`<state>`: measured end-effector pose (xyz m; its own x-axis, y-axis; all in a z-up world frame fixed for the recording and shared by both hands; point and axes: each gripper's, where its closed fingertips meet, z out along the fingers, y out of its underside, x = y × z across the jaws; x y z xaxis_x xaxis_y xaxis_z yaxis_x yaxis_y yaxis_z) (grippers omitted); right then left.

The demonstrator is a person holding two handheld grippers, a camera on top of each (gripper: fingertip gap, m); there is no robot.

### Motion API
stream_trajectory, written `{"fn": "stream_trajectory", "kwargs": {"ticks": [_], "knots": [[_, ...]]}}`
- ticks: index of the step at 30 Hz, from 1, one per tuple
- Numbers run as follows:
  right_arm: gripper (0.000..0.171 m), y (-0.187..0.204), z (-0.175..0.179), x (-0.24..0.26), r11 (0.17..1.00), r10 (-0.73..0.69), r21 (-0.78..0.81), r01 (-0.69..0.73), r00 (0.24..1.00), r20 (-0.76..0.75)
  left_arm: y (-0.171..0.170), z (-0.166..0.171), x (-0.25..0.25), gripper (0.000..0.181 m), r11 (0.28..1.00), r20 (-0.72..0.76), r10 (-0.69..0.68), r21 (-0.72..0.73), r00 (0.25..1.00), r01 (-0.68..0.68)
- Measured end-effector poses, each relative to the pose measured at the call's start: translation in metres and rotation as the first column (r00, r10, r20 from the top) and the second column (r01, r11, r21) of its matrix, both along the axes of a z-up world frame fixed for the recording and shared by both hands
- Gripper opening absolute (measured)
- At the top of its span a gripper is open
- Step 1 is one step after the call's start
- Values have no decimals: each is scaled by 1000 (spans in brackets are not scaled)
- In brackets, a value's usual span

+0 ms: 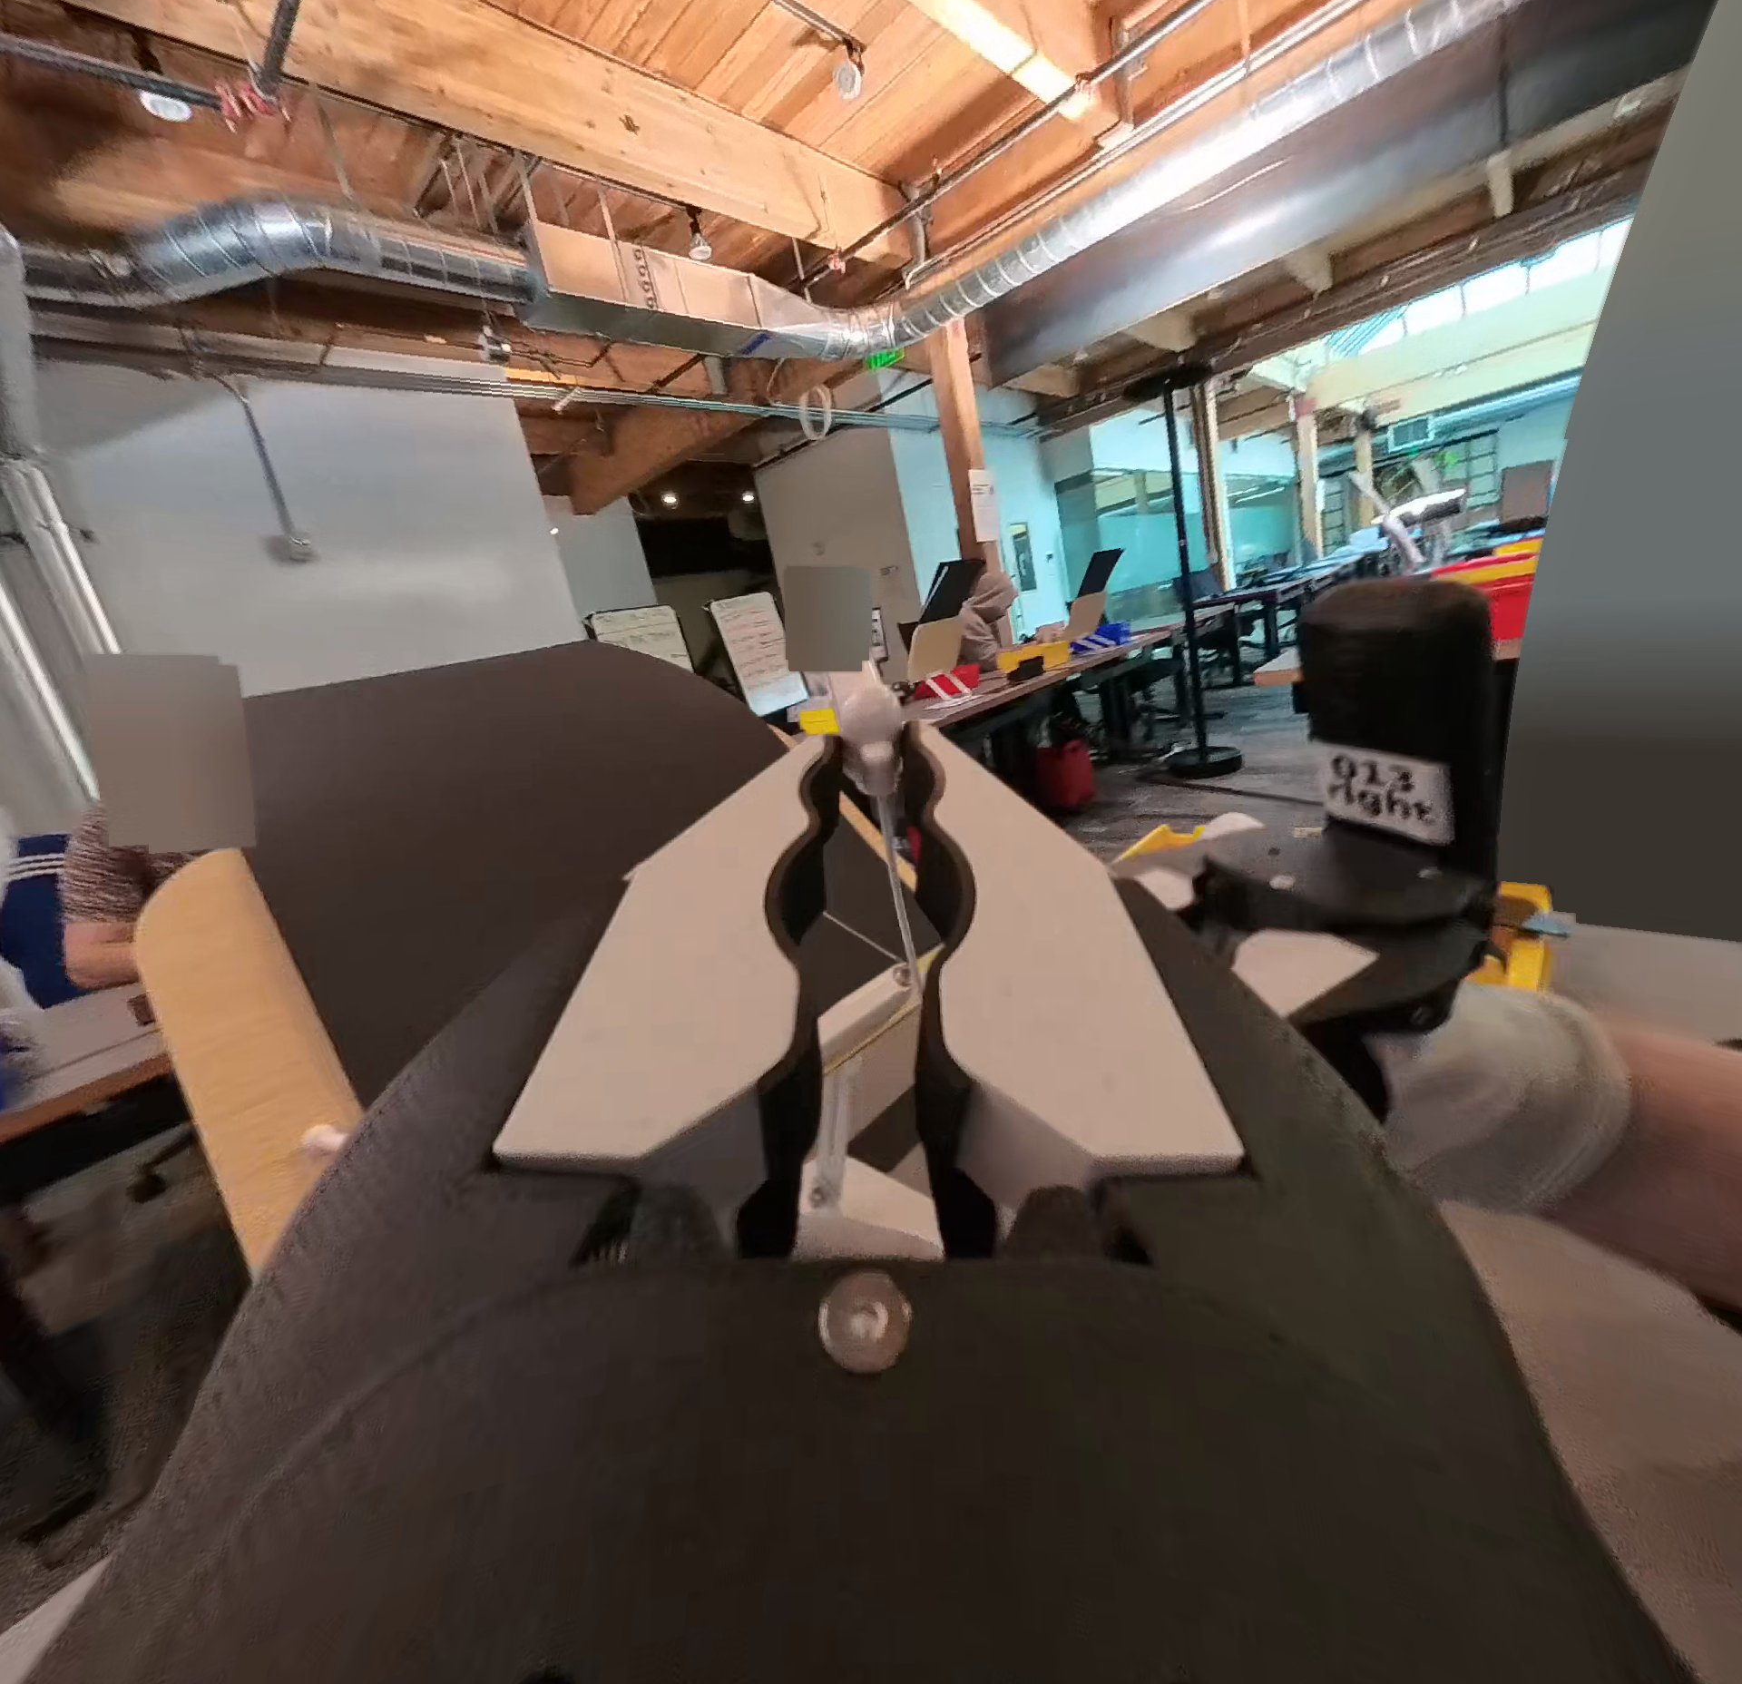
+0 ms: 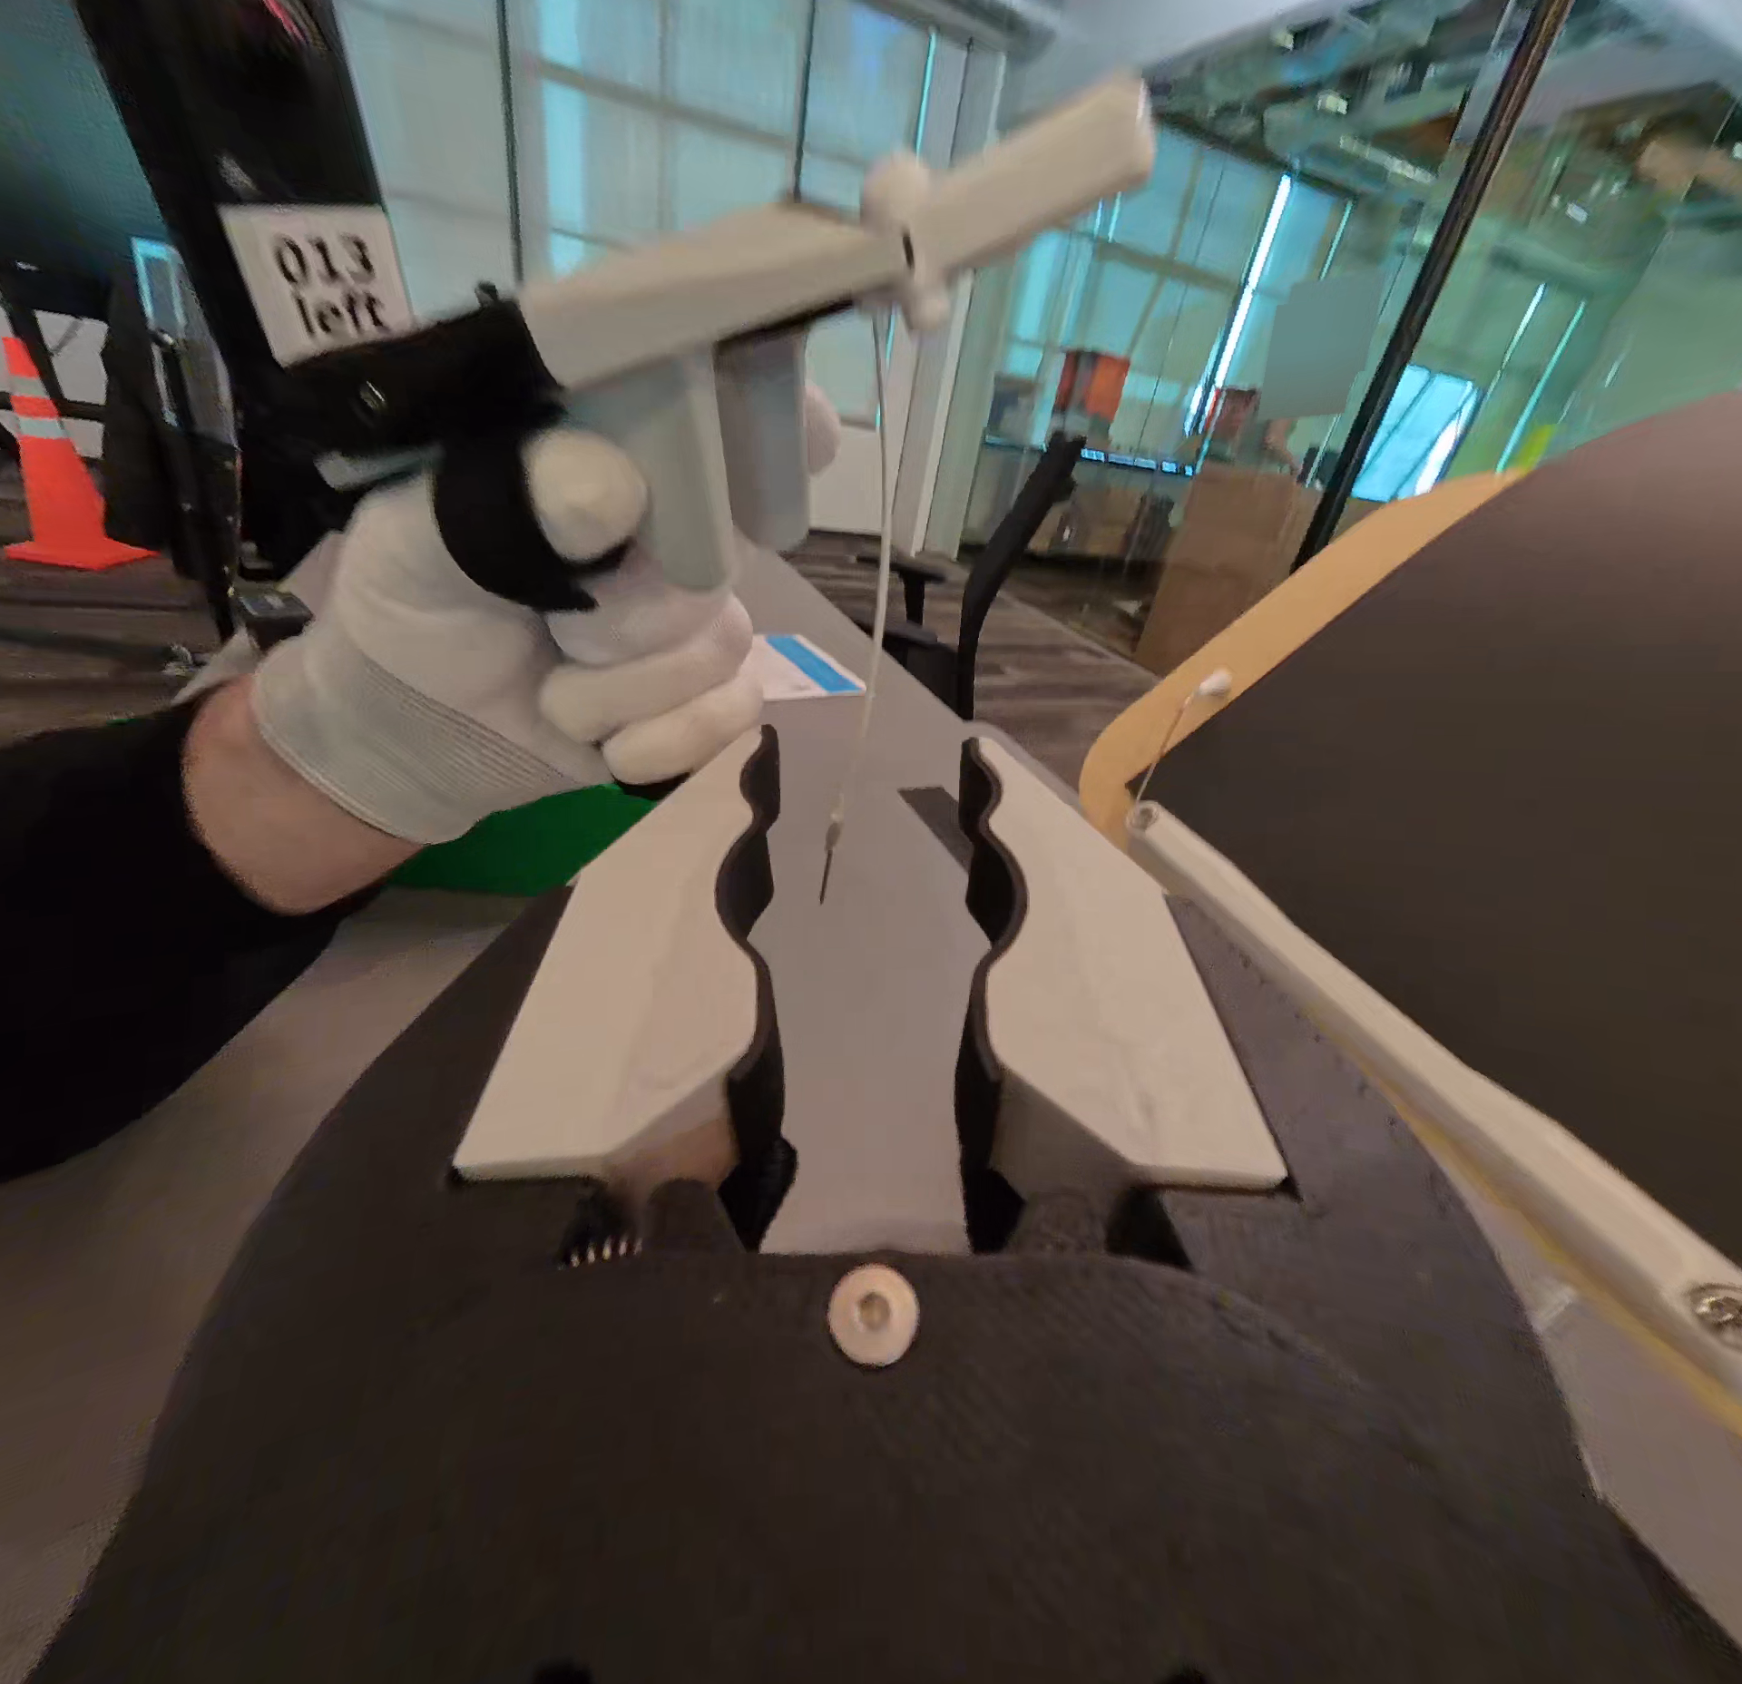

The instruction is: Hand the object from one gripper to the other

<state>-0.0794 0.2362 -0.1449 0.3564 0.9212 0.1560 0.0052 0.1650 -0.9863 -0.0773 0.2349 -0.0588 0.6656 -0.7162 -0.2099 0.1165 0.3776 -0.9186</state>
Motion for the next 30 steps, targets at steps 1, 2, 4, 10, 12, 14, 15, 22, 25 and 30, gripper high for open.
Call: {"fn": "stream_trajectory", "kwargs": {"ticks": [1, 2, 4, 10, 12, 14, 15, 22, 25, 30], "knots": [[33, 3, -7, -4, 1000, -8, -15, 9, 1000, 21, 0, 0, 0, 11, 1000, 7, -6, -4, 1000, 6], [28, 4, -12, -6, 1000, -13, -21, 13, 999, 32, -1, 0, 0, 11, 1000, 6, -4, -2, 1000, 4], [24, 5, -14, -7, 999, -7, -34, 8, 1000, 15, -2, 1, 1, 11, 1000, -1, -7, 3, 1000, 7], [9, 10, -15, -7, 998, -34, -44, 34, 999, -15, -4, 0, 4, 10, 999, 6, -41, -18, 999, 41], [0, 12, -15, -6, 998, -57, -26, 57, 998, -9, -5, -1, 5, 11, 998, 11, -58, -27, 998, 58], [0, 13, -16, -5, 998, -63, -16, 63, 998, 5, -5, -2, 6, 11, 997, 6, -69, -32, 998, 69], [0, 14, -16, -4, 997, -71, -12, 71, 997, 11, -6, -2, 7, 10, 996, 8, -79, -41, 997, 79], [0, 36, -8, 20, 976, -218, 14, 218, 976, 4, -7, -12, 15, 11, 979, -27, -176, -109, 984, 172], [0, 41, -2, 31, 966, -258, 27, 258, 966, -16, -10, -16, 18, 11, 975, -62, -199, -113, 978, 192], [0, 42, -8, 32, 970, -243, 18, 242, 970, 18, -8, -19, 19, 11, 974, -65, -199, -122, 978, 190]]}}
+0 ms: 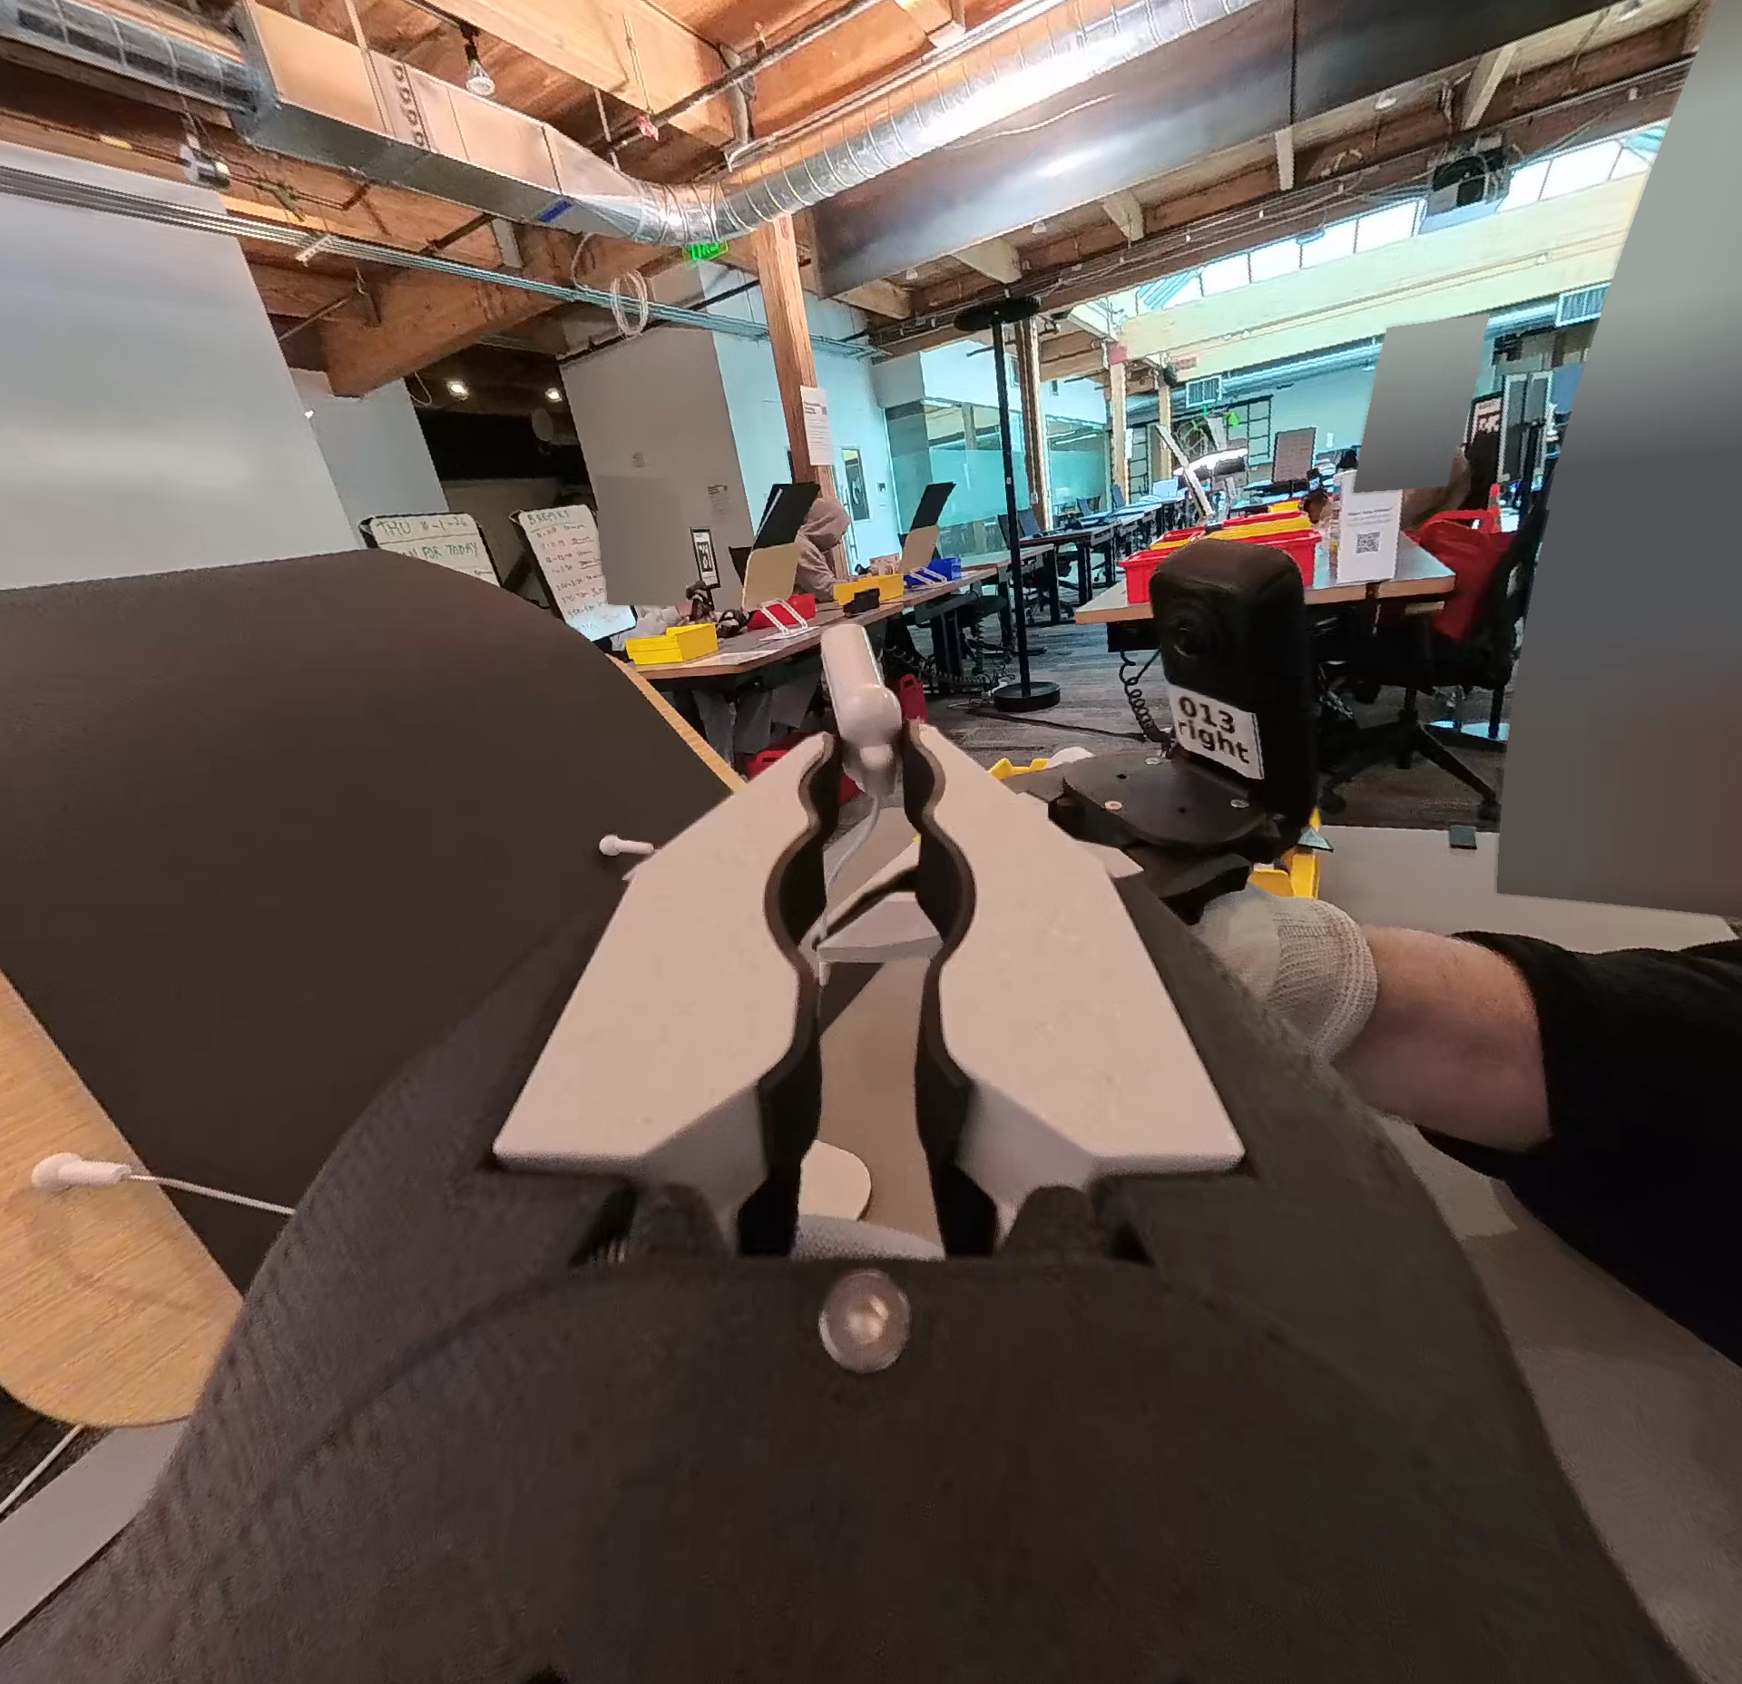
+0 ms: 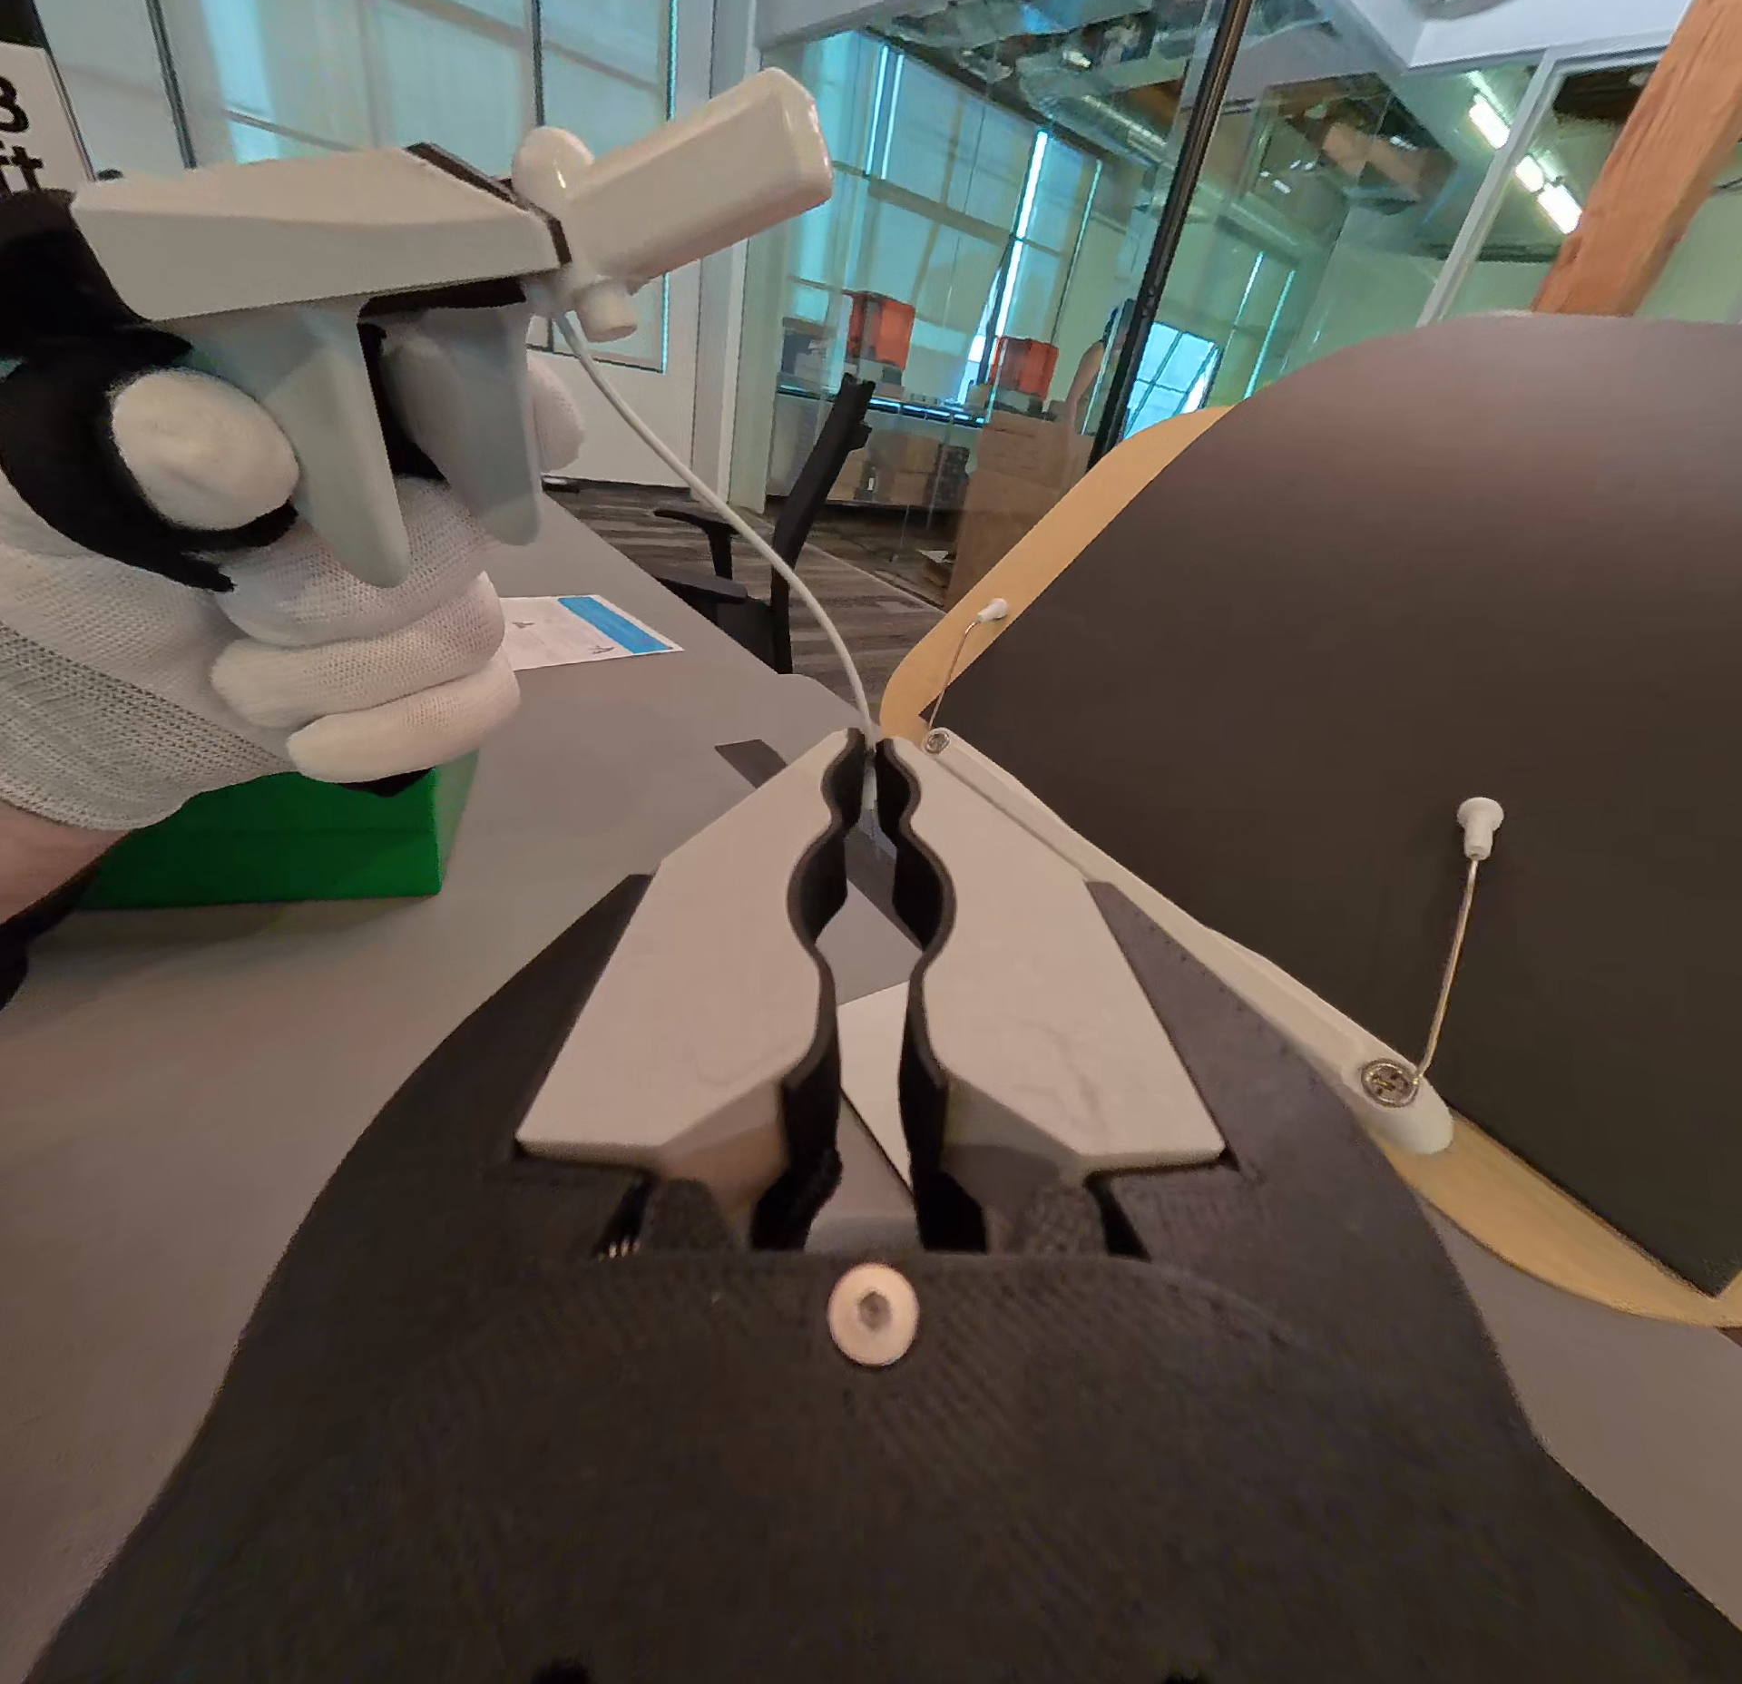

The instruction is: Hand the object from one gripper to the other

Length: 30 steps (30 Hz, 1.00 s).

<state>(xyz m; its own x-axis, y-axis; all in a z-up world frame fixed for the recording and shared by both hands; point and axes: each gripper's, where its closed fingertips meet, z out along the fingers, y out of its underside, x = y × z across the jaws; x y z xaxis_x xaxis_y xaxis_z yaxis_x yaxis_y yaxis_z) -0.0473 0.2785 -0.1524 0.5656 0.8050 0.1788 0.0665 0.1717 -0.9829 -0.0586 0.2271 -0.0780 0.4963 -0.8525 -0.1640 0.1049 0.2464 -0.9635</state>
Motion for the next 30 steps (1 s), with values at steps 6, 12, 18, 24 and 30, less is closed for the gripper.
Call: {"fn": "stream_trajectory", "kwargs": {"ticks": [6, 12, 18, 24, 30], "knots": [[0, 1, 1, 3, 1000, 15, -17, -15, 999, -33, -2, -5, 2, 11, 999, -23, -47, -25, 999, 47], [0, 7, 14, 17, 999, -34, -7, 33, 993, -109, -2, -18, 7, 11, 993, -80, -104, -58, 991, 100], [5, 5, 11, 14, 997, 39, -59, -50, 986, -164, -1, -24, 10, 11, 991, -89, -117, -75, 989, 111], [0, -14, 27, 9, 973, 187, -70, -220, 931, -313, 2, -33, 14, 11, 981, -71, -158, -126, 985, 148], [19, -27, 43, 11, 931, 288, -77, -357, 849, -444, 0, -34, 17, 11, 967, -30, -206, -156, 978, 199]]}}
